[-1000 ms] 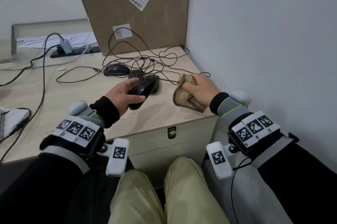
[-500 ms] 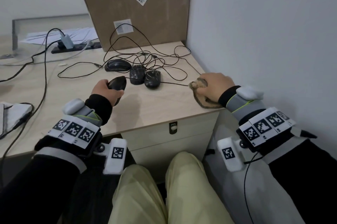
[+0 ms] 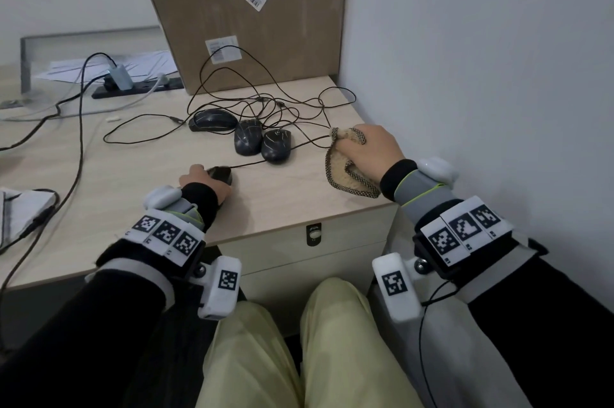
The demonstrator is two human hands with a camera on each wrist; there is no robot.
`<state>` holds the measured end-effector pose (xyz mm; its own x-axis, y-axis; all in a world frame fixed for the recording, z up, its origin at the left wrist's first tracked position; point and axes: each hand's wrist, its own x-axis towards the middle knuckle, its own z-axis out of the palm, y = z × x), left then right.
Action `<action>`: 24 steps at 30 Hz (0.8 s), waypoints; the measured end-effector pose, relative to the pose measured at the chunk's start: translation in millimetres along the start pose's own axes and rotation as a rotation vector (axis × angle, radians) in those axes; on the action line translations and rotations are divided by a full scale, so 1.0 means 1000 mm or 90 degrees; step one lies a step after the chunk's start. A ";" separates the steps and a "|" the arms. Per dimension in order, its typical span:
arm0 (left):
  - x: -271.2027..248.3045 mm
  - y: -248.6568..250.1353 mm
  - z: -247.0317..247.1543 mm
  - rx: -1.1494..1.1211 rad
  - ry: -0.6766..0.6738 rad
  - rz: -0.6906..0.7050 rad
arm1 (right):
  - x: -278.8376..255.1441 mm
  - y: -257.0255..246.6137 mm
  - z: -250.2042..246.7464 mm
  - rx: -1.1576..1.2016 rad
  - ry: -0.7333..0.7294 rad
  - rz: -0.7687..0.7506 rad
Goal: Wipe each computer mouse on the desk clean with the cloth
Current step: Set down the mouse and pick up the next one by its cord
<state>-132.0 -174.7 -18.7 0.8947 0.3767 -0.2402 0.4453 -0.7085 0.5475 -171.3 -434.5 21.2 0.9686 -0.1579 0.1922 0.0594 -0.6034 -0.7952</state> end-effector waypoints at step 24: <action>-0.068 0.074 0.016 -0.588 -0.299 0.102 | -0.021 -0.026 0.036 -0.180 -0.134 -0.144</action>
<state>-159.3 -261.9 25.4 0.9528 -0.0905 -0.2899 0.2969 0.0765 0.9518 -184.7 -387.5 17.5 0.9687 0.1489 0.1984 0.2360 -0.7999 -0.5518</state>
